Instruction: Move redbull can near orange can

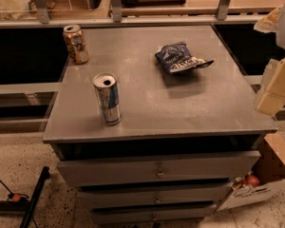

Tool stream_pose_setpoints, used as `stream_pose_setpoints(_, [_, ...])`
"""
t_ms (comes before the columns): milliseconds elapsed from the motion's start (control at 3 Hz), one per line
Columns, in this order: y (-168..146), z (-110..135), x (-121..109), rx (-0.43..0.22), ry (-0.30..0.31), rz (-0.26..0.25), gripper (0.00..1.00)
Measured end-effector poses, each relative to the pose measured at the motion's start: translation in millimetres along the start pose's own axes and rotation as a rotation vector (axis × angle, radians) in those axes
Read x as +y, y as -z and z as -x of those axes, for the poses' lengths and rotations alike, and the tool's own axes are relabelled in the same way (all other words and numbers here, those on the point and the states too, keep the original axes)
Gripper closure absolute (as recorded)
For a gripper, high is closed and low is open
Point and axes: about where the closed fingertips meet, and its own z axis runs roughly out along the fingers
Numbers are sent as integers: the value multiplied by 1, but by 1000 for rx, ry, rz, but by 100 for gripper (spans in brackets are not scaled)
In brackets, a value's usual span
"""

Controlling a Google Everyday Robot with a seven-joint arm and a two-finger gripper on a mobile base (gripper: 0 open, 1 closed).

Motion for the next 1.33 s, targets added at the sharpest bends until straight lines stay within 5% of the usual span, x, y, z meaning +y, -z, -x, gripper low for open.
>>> stream_pose_setpoints(667, [-5,9,1,-46,20,26,0])
stream_pose_setpoints(1333, [-52,72,1,-317,130,53,0])
